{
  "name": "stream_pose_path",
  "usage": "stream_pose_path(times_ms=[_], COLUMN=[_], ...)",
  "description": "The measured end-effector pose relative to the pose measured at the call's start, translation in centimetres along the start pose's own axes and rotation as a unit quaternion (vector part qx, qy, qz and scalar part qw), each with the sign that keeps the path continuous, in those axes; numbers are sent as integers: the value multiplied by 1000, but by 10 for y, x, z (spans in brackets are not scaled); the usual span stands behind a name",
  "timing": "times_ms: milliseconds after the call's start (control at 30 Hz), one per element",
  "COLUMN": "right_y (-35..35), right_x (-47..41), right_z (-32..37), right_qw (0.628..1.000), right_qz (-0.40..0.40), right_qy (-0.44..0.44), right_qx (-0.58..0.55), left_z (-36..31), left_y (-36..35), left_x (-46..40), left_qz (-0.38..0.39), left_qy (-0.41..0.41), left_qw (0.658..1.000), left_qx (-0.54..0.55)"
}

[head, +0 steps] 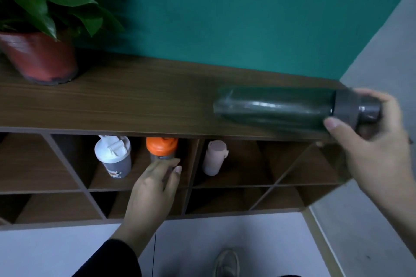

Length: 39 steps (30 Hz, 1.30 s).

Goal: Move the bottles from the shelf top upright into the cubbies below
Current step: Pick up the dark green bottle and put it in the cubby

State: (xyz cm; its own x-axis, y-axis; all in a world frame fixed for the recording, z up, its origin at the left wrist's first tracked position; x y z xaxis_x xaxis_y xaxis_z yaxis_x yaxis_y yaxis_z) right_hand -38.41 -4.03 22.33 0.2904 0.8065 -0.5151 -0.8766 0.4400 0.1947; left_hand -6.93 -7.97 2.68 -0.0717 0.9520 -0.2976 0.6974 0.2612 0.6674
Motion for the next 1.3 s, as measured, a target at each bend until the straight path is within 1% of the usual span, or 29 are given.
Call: stream_pose_path(times_ms=[67, 167, 267, 333, 500, 633, 733, 800, 967, 1067, 1167, 1233, 1300], right_y=[18, 26, 18, 6, -28, -44, -52, -56, -66, -72, -73, -73, -71], right_x=[26, 58, 69, 65, 33, 5, -14, -23, -39, -45, -45, -43, -41], right_z=[-6, -44, -103, -139, -204, -241, -254, -260, -266, -273, -282, -284, -283], right_qw=[997, 982, 951, 934, 926, 922, 912, 910, 926, 919, 903, 903, 904], right_qz=[41, 99, 158, 183, 204, 219, 237, 250, 258, 273, 287, 275, 247], right_qy=[-55, -141, -229, -249, -237, -217, -201, -198, -152, -171, -203, -213, -215], right_qx=[24, 72, 134, 179, 211, 233, 267, 265, 230, 229, 248, 251, 273], left_z=[-6, -4, 2, 7, 11, 4, -1, -4, -15, -22, -25, -26, -27], left_y=[-2, -7, -18, -24, -39, -55, -67, -76, -95, -101, -107, -108, -109], left_x=[8, 16, 18, 17, 16, 17, 16, 15, 14, 14, 13, 12, 11], left_qz=[0, 12, 36, 50, 73, 128, 143, 150, 179, 178, 184, 184, 183], left_qy=[-9, -14, -8, 4, -8, -62, -84, -94, -104, -107, -110, -109, -104], left_qw=[1000, 999, 998, 997, 995, 986, 983, 981, 977, 977, 975, 975, 975], left_qx=[-10, -28, -49, -56, -72, -84, -84, -83, -57, -57, -62, -64, -67])
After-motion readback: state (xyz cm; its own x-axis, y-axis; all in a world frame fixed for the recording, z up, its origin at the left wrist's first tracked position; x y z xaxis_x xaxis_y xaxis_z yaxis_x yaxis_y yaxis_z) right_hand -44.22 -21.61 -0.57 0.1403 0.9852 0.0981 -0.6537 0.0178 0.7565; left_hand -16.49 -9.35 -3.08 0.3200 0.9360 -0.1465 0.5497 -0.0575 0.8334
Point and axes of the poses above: each hand's wrist, its own x-axis away from the middle knuckle, its own y-axis out of the back of the hand, z = x × y, the point moved 6 cm from there along -x, towards the middle knuckle, and after that the axes turned 9 degrees about -x, right-handed, at the moved point
